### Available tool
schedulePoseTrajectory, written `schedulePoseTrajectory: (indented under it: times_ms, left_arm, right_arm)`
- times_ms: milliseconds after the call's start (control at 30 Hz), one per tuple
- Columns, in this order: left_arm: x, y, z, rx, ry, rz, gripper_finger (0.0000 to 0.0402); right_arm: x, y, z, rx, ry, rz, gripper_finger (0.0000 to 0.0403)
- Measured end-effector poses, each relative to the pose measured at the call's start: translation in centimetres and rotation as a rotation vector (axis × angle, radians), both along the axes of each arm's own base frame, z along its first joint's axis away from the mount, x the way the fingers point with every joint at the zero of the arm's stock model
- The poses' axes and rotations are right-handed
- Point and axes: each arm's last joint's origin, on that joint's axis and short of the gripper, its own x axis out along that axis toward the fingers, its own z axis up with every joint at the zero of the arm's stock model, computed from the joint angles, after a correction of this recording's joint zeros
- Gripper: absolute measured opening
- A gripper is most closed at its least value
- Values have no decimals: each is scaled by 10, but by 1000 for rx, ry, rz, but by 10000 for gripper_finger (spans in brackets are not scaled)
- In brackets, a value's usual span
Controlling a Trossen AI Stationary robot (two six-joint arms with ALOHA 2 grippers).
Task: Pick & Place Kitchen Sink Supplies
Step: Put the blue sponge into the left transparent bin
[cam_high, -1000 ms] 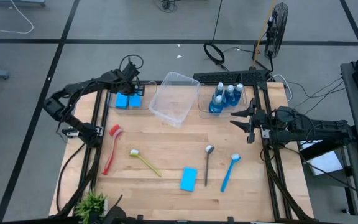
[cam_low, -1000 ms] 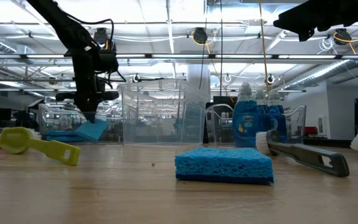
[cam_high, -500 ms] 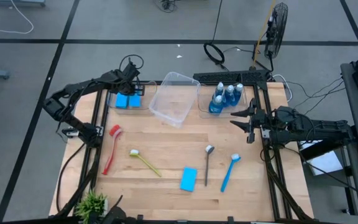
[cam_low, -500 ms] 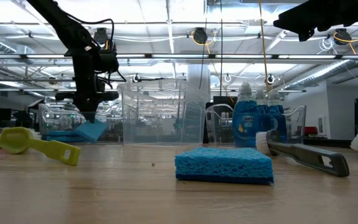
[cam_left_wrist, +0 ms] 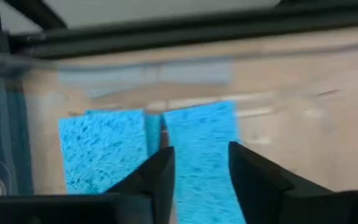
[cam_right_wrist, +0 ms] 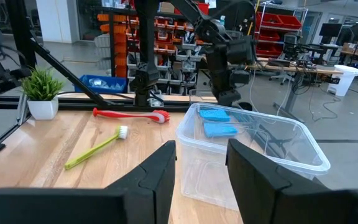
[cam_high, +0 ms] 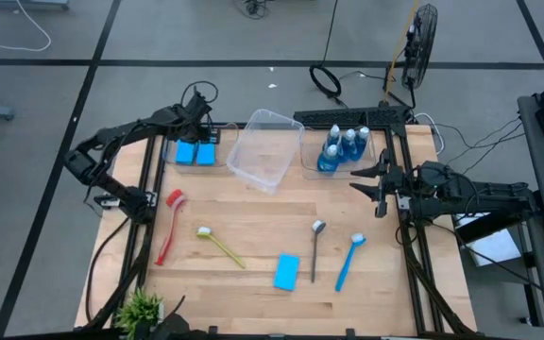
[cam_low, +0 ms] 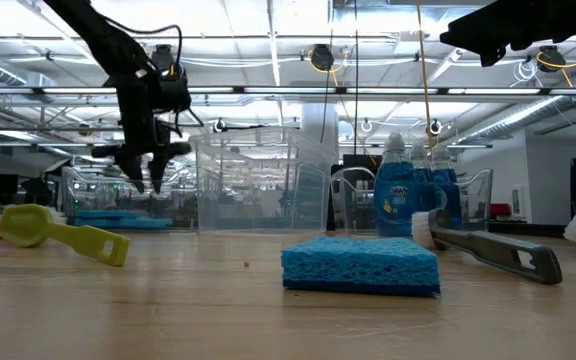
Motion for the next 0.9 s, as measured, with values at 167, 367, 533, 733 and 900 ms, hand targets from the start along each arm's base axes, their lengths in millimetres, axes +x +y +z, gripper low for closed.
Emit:
schedulePoseTrajectory:
  times_ms: [167,367,533,733,900]
  left_arm:
    - [1,-4,42,61,-154,-79,201]
    - [-3,-37,108,209,-324,-179,227]
    - [-2,-82,148,287,-488,-307,228]
    - [15,-131,165,250,-674,-429,228]
    - [38,-168,164,147,-761,-512,228]
  right_arm:
    - [0,0,0,0,0,1,130]
    - [0,0,0,0,0,1,130]
    - [0,0,0,0,0,1,130]
    - [0,0,0,0,0,1,130]
    - [0,0,0,0,0,1,130]
